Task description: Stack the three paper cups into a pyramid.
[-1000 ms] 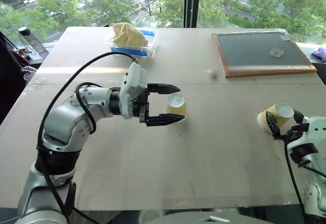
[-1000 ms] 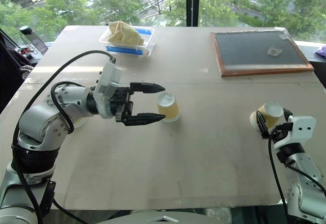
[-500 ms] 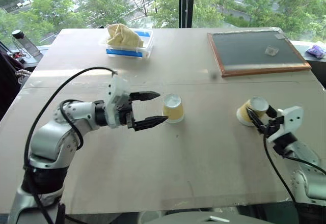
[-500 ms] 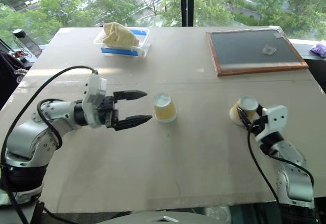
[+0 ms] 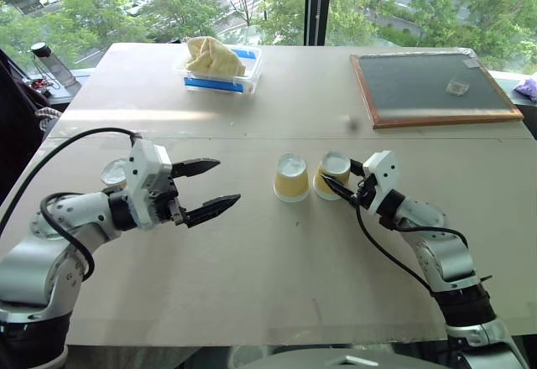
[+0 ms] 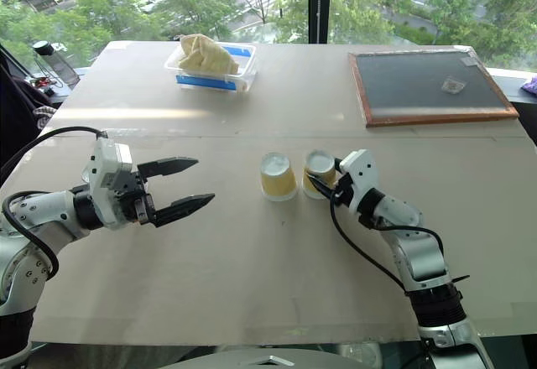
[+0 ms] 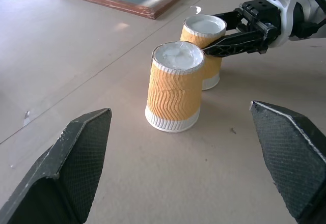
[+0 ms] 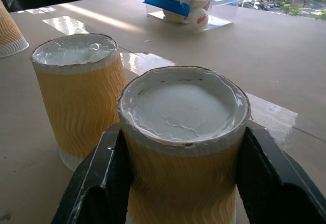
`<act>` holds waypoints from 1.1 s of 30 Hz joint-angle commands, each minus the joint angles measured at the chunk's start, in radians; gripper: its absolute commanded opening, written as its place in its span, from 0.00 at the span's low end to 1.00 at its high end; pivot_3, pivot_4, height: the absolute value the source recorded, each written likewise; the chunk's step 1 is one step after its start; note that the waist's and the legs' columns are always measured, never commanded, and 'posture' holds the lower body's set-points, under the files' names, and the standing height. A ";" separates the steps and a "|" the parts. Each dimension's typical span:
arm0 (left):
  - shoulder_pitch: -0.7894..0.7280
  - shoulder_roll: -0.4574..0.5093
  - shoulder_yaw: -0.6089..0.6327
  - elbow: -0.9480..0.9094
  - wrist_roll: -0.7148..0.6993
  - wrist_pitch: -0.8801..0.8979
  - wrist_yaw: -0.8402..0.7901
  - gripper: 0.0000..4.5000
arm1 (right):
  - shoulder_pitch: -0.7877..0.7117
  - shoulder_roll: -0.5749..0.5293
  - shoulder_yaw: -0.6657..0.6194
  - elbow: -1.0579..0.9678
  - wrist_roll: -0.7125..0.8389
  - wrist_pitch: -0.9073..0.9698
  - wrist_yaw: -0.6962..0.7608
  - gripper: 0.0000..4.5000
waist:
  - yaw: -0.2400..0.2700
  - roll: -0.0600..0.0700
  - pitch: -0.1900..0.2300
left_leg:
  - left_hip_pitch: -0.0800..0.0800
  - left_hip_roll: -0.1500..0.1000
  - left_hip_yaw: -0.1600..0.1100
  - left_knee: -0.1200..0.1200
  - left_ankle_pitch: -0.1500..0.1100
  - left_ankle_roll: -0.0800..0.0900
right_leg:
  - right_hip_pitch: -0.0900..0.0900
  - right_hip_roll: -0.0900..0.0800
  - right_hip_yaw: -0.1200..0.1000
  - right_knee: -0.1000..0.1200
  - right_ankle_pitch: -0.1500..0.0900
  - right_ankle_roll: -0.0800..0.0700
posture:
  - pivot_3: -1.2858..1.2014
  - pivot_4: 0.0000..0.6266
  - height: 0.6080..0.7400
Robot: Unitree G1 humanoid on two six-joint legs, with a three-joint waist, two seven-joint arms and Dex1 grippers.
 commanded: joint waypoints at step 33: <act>0.321 -0.747 0.103 -0.164 0.573 -0.425 0.957 1.00 | 0.323 -0.265 -0.343 -0.315 0.502 -0.070 0.534 0.99 | 0.015 -0.009 -0.003 | 0.016 0.001 0.001 0.000 -0.001 0.001 | 0.016 0.001 0.000 -0.001 -0.005 0.000 | 0.52 0.24 1.00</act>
